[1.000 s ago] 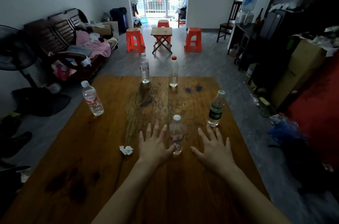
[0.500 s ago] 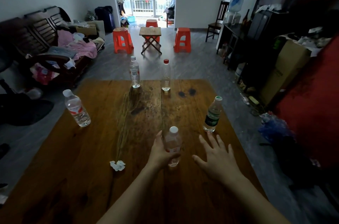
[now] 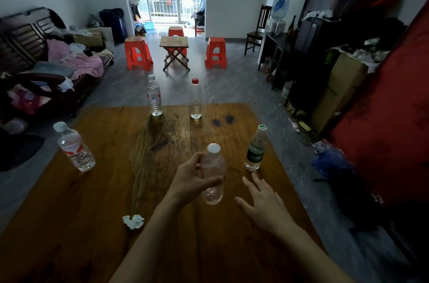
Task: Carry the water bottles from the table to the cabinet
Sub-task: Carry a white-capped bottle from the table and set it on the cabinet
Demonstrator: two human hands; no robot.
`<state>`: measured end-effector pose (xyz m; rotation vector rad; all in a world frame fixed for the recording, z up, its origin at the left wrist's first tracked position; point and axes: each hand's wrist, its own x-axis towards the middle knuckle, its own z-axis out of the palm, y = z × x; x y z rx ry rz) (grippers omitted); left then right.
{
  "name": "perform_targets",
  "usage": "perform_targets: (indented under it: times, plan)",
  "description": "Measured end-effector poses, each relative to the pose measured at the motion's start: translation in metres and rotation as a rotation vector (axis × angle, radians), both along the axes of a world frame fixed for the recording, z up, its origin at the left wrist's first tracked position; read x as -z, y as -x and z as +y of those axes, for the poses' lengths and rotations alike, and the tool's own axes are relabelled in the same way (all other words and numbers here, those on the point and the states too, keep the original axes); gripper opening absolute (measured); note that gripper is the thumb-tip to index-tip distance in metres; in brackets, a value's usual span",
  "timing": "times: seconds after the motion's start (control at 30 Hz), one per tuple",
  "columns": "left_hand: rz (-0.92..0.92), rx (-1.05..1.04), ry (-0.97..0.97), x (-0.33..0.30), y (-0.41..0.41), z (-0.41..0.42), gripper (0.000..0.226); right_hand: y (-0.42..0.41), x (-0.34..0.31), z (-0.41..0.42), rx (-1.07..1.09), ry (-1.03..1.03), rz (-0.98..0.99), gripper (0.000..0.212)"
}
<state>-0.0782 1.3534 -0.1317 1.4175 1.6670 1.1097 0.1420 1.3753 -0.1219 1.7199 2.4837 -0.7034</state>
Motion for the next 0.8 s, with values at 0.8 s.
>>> perform_targets:
  times: [0.8]
  plan:
    - [0.138, 0.279, -0.162, -0.091, -0.023, -0.049, 0.067, -0.011, 0.004, -0.032, 0.744, 1.215, 1.280, 0.064]
